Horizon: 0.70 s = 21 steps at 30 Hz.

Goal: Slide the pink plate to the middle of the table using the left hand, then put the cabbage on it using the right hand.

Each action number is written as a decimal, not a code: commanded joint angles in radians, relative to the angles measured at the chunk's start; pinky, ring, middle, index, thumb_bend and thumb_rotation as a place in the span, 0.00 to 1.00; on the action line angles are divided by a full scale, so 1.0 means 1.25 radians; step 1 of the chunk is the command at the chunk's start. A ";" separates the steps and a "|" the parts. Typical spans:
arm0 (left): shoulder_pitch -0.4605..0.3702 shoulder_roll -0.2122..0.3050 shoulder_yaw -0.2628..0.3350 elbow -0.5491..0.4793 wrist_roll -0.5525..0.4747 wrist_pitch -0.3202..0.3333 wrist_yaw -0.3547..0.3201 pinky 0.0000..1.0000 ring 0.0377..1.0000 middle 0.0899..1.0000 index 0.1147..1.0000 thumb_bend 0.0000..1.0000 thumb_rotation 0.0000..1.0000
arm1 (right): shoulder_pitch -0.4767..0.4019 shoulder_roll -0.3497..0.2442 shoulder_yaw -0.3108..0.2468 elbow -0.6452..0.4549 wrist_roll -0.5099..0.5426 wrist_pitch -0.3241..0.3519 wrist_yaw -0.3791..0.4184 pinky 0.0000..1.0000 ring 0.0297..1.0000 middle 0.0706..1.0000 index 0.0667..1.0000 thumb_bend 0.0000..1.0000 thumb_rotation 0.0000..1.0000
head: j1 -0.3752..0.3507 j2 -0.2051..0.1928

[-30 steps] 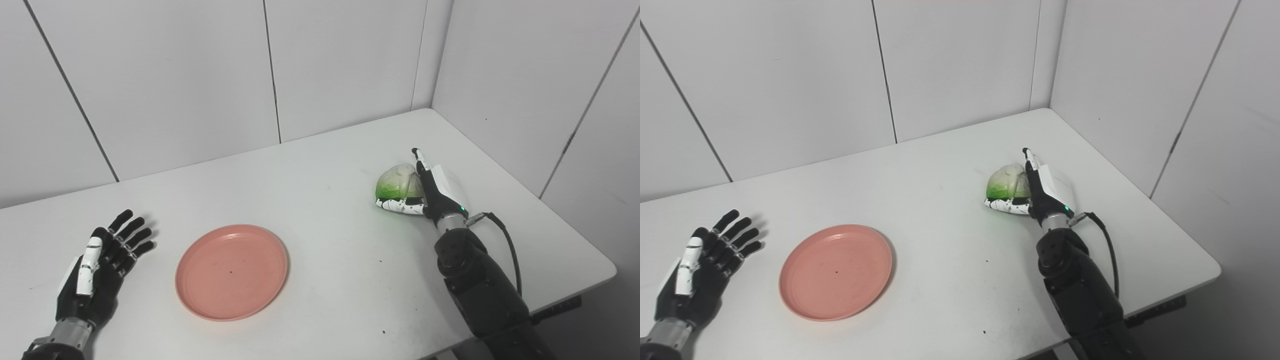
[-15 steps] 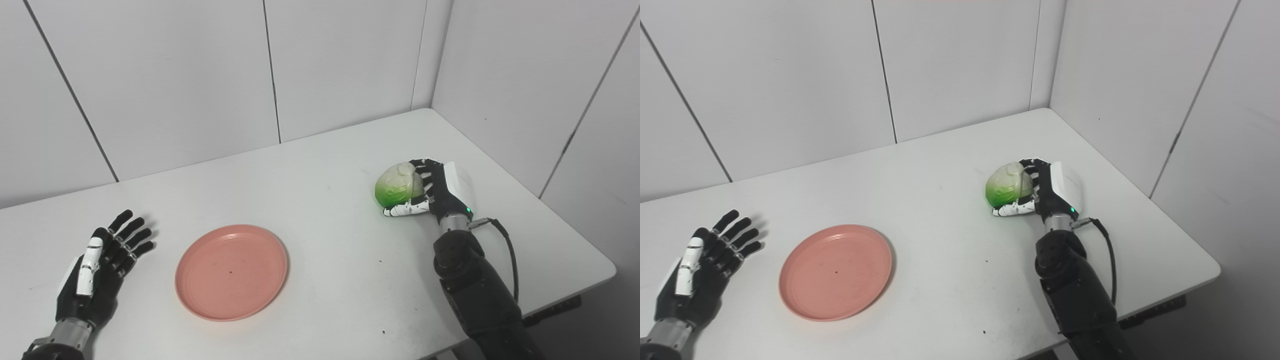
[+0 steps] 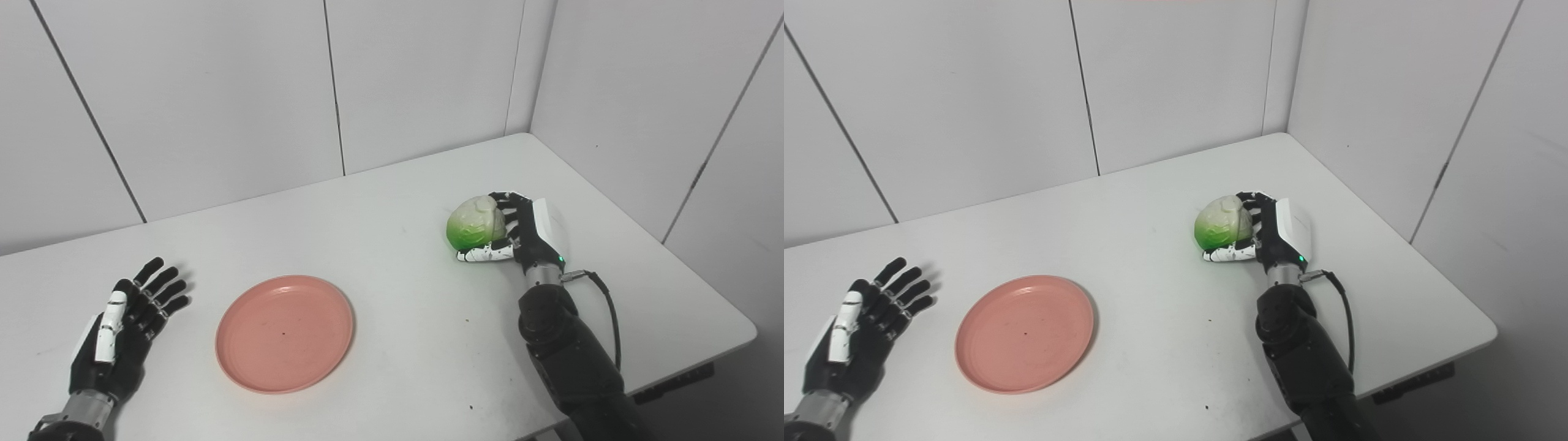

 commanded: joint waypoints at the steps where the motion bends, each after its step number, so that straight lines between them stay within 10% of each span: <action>1: 0.069 -0.023 -0.013 0.025 0.015 0.026 0.016 0.83 0.85 0.86 0.85 0.50 0.93 | -0.031 -0.009 0.007 -0.052 -0.007 -0.042 -0.009 0.38 0.43 0.46 0.45 0.52 0.13 | 0.011 -0.001; 21: 0.118 -0.110 -0.069 -0.133 0.102 0.085 0.150 0.86 0.88 0.89 0.88 0.49 0.97 | -0.060 0.039 0.122 -0.258 -0.063 0.012 0.125 0.39 0.42 0.43 0.46 0.53 0.00 | 0.249 -0.002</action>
